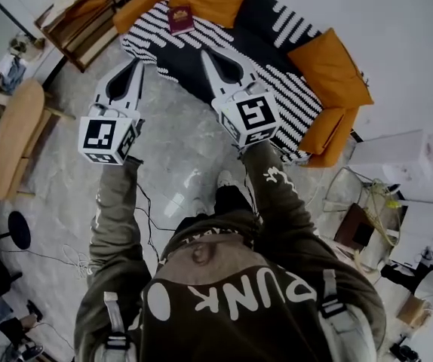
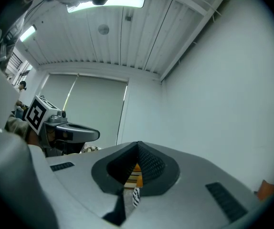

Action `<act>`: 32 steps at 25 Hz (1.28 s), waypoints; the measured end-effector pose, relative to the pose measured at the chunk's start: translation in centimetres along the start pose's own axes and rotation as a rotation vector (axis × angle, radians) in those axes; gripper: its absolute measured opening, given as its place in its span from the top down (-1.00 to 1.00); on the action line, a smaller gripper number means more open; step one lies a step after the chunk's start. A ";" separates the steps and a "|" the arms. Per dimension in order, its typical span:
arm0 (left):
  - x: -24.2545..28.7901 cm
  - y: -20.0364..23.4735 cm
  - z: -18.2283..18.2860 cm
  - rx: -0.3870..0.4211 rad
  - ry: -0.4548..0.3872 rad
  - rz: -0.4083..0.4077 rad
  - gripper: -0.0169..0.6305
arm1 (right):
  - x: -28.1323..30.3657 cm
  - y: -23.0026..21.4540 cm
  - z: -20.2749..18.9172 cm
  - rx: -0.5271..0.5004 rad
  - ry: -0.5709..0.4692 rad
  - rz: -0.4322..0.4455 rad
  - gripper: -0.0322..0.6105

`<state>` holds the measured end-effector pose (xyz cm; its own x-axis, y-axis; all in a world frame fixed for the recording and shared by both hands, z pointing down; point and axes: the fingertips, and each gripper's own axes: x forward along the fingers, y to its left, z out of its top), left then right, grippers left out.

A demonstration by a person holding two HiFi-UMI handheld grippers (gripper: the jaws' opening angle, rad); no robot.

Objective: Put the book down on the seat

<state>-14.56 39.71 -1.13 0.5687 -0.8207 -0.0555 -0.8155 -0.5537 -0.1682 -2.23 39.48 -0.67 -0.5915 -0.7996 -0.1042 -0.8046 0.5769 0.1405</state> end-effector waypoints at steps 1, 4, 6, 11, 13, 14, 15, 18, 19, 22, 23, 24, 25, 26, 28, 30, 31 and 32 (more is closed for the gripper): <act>-0.6 -0.4 0.3 0.000 -0.002 0.001 0.94 | -0.6 0.3 0.3 0.001 0.000 -0.001 0.87; -1.9 -1.3 1.2 -0.003 -0.010 0.008 0.93 | -2.3 1.0 1.1 0.003 -0.007 0.002 0.87; -2.5 -2.0 1.8 -0.005 -0.017 0.016 0.94 | -3.2 1.3 1.6 -0.001 -0.011 0.011 0.87; -3.4 -4.1 2.6 -0.003 -0.021 0.027 0.94 | -5.1 1.4 2.3 -0.003 -0.025 0.034 0.87; -3.5 -4.9 2.8 -0.004 -0.022 0.030 0.93 | -5.7 1.3 2.5 -0.001 -0.032 0.042 0.87; -3.5 -5.3 2.9 -0.004 -0.021 0.031 0.93 | -6.1 1.2 2.6 -0.001 -0.033 0.044 0.87; -3.5 -5.7 2.9 -0.005 -0.020 0.031 0.94 | -6.4 1.1 2.6 0.001 -0.032 0.046 0.87; -3.5 -6.9 3.1 -0.005 -0.020 0.031 0.94 | -7.4 0.9 2.2 -0.002 -0.021 0.050 0.87; -3.6 -7.3 3.2 -0.005 -0.021 0.031 0.94 | -7.8 0.8 2.2 -0.004 -0.017 0.053 0.87; -3.5 -8.5 3.4 -0.004 -0.020 0.031 0.94 | -8.9 0.5 2.2 -0.007 -0.017 0.059 0.87; -3.5 -8.8 3.4 -0.004 -0.019 0.030 0.93 | -9.2 0.4 2.2 -0.009 -0.017 0.059 0.87; -3.3 -8.9 3.4 -0.004 -0.018 0.030 0.94 | -9.3 0.3 2.1 -0.011 -0.017 0.060 0.87; -3.2 -9.1 3.4 -0.004 -0.018 0.030 0.93 | -9.4 0.2 2.1 -0.013 -0.016 0.061 0.87; -3.1 -9.2 3.4 -0.003 -0.017 0.029 0.94 | -9.5 0.1 2.0 -0.013 -0.015 0.062 0.87; -2.9 -9.6 3.5 -0.001 -0.015 0.027 0.93 | -9.8 -0.1 2.0 -0.009 -0.015 0.065 0.87; -2.8 -10.0 3.6 0.001 -0.015 0.026 0.94 | -10.1 -0.3 1.8 -0.003 -0.013 0.067 0.87; -2.8 -10.1 3.6 0.002 -0.016 0.025 0.94 | -10.2 -0.4 1.8 -0.001 -0.012 0.068 0.87; -2.7 -10.3 3.7 0.004 -0.015 0.026 0.94 | -10.3 -0.5 1.8 0.001 -0.013 0.069 0.87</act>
<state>-7.33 48.15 -2.87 0.5493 -0.8322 -0.0750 -0.8293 -0.5320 -0.1709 4.15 47.71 -1.42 -0.6462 -0.7556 -0.1067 -0.7619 0.6308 0.1473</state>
